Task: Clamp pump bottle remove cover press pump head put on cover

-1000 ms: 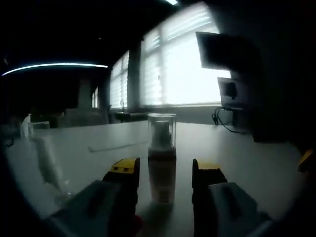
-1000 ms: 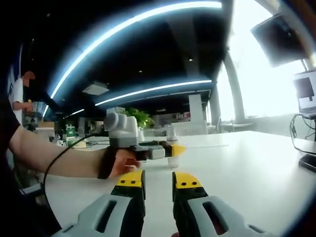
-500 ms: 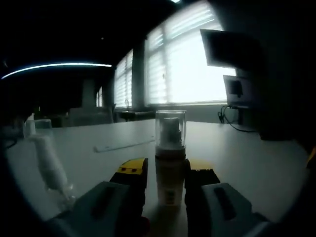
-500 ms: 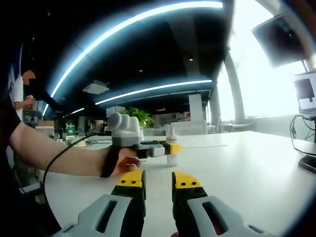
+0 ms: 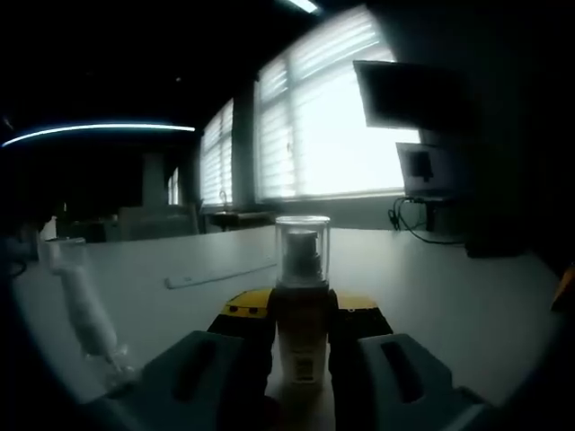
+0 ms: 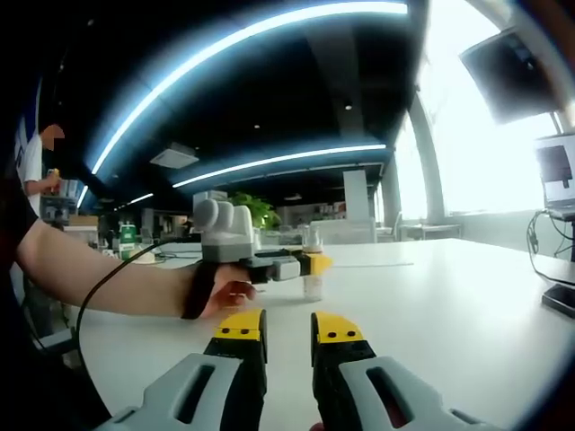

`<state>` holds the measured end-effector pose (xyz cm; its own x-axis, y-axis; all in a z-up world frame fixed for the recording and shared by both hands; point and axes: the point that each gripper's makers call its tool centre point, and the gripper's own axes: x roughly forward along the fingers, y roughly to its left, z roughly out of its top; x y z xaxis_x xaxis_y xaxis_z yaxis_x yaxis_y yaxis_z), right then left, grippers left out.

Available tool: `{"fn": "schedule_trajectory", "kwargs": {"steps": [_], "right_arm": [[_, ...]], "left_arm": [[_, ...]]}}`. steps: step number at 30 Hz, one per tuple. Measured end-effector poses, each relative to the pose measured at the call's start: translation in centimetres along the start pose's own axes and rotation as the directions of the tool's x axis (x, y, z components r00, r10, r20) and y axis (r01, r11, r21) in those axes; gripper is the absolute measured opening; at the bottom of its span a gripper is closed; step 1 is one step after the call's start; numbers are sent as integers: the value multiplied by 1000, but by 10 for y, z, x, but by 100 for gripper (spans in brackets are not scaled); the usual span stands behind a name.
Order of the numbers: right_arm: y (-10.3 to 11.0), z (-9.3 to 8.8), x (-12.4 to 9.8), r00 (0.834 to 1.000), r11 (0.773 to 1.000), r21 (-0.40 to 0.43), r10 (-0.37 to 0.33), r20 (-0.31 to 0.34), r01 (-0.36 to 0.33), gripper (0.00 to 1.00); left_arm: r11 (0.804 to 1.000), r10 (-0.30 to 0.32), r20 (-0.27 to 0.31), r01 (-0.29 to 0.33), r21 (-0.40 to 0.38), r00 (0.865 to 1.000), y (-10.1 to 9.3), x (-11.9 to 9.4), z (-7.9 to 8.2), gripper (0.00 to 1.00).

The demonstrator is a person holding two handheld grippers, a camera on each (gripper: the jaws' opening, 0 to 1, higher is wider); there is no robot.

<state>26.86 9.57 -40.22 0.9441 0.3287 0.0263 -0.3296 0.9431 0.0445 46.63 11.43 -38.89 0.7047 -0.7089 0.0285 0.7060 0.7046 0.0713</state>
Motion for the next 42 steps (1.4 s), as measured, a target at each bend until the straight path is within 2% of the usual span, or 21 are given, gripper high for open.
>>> {"fn": "schedule_trajectory", "kwargs": {"steps": [7, 11, 13, 17, 18, 19, 22, 25, 28, 31, 34, 36, 38, 42], "right_arm": [[1, 0, -1, 1000, 1000, 1, 2, 0, -2, 14], [2, 0, 0, 1000, 1000, 3, 6, 2, -6, 14], [2, 0, -1, 1000, 1000, 4, 5, 2, -5, 14], [2, 0, -1, 1000, 1000, 6, 5, 2, -5, 14], [2, 0, 0, 1000, 1000, 6, 5, 1, -5, 14], [2, 0, 0, 1000, 1000, 7, 5, 1, -5, 14], [2, 0, 0, 1000, 1000, 8, 4, 2, -4, 14], [2, 1, 0, 1000, 1000, 10, 4, 3, -4, 14], [1, 1, 0, 1000, 1000, 9, 4, 3, -4, 14], [1, 1, 0, 1000, 1000, 10, 4, 4, -4, 14], [1, 3, 0, 1000, 1000, 23, 6, 12, -6, 14], [0, 3, 0, 1000, 1000, 27, 5, 12, -5, 14], [0, 3, 0, 1000, 1000, 29, 5, 14, -5, 14], [1, 3, 0, 1000, 1000, 23, 5, 13, -5, 14]], "left_arm": [[999, 16, 4, -16, -41, 1000, 5, -7, 1, 13], [1000, -11, 15, 11, -18, 1000, -1, -15, 8, 13], [999, -23, 24, 24, -38, 999, -3, -17, 10, 13], [998, -38, 3, 38, -55, 999, -6, -21, 10, 13], [996, -45, 0, 45, -74, 999, -7, -23, 10, 13], [991, -47, -5, 46, -124, 999, -8, -24, 9, 13], [988, -40, 4, 40, -149, 999, -2, -28, 16, 13], [992, -48, 21, 50, -115, 999, -2, -31, 24, 13], [991, -54, 40, 58, -117, 998, -1, -34, 30, 13], [987, -100, 75, 108, -119, 992, -8, -37, 39, 13], [986, -97, 67, 105, -131, 993, -10, -40, 39, 13], [989, -116, 52, 120, -82, 992, -16, -46, 38, 13], [988, -118, 49, 122, -89, 992, -13, -47, 39, 13], [985, -140, 64, 145, -97, 988, -20, -59, 48, 13]]}}
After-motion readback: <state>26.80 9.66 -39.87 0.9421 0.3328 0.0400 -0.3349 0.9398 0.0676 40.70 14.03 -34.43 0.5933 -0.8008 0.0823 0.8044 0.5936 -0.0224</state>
